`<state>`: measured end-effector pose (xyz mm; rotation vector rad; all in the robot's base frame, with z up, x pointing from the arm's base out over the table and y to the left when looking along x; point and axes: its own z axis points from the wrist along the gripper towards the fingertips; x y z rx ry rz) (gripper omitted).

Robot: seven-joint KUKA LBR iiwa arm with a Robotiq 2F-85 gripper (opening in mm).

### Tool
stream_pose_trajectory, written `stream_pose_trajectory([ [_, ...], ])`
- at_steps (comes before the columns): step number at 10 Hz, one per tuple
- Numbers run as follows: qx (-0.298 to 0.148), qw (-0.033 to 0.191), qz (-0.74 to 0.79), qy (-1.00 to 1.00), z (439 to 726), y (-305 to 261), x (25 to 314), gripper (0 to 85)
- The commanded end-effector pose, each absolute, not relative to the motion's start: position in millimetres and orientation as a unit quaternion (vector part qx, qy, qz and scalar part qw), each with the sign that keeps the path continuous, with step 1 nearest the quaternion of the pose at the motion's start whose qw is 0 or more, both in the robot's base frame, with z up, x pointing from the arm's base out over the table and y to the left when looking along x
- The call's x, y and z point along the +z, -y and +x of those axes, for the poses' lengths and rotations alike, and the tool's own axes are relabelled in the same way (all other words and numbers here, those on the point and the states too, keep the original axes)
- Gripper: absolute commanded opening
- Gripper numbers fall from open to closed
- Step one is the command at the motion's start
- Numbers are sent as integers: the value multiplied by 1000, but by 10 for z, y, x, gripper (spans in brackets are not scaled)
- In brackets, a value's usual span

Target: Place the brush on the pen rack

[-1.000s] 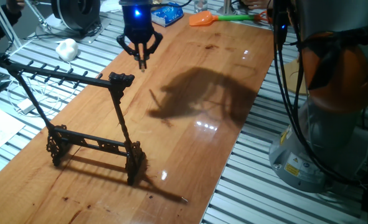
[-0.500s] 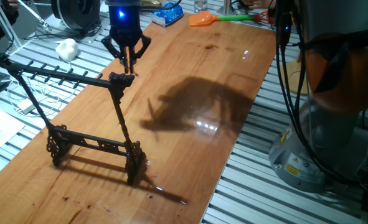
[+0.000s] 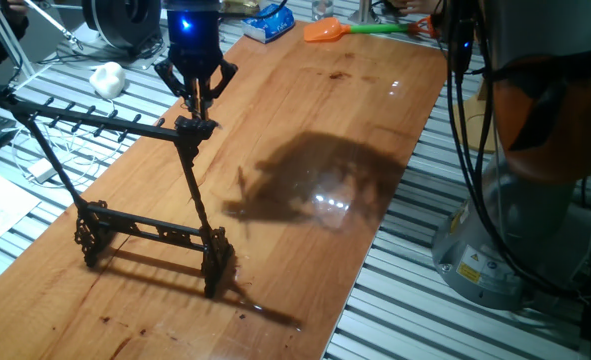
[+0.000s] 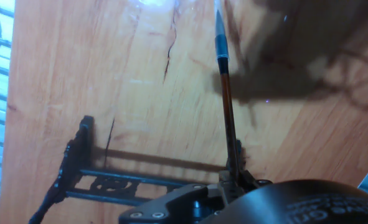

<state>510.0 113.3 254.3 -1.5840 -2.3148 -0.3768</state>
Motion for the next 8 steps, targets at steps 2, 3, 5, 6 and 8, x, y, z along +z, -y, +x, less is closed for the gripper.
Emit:
stream_pose_trajectory([
  [2, -128, 158, -549, 811, 5120, -1112, 2503, 0],
  [3, -118, 158, -542, 817, 5128, -1101, 2487, 0],
  [5, -77, 146, -509, 845, 5128, -1101, 2487, 0],
  [6, -84, 142, -492, 855, 5128, -1101, 2487, 0],
  [8, -98, 137, -476, 863, 5128, -1101, 2487, 0],
])
